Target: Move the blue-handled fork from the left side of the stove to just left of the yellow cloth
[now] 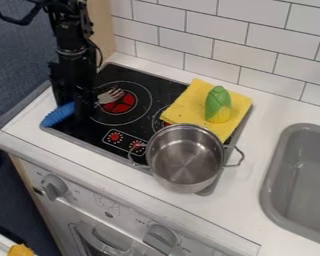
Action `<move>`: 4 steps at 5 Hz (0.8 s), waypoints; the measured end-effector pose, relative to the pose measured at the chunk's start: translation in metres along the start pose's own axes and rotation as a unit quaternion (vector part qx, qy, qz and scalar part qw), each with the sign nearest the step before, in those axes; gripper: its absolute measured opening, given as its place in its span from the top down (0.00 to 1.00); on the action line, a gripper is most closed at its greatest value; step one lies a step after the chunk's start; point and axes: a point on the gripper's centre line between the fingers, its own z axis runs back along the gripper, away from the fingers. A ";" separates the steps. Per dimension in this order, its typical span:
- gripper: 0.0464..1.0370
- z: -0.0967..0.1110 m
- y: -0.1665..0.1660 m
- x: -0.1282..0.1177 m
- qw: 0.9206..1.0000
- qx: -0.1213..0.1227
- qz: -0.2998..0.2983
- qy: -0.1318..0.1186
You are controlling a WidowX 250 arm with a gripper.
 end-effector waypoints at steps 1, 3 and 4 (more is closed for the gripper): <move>0.62 0.001 -0.003 0.000 1.000 -0.005 -0.001 -0.005; 0.63 0.047 -0.011 -0.003 0.993 -0.036 0.084 -0.074; 0.63 0.086 -0.026 0.006 0.981 -0.052 0.147 -0.111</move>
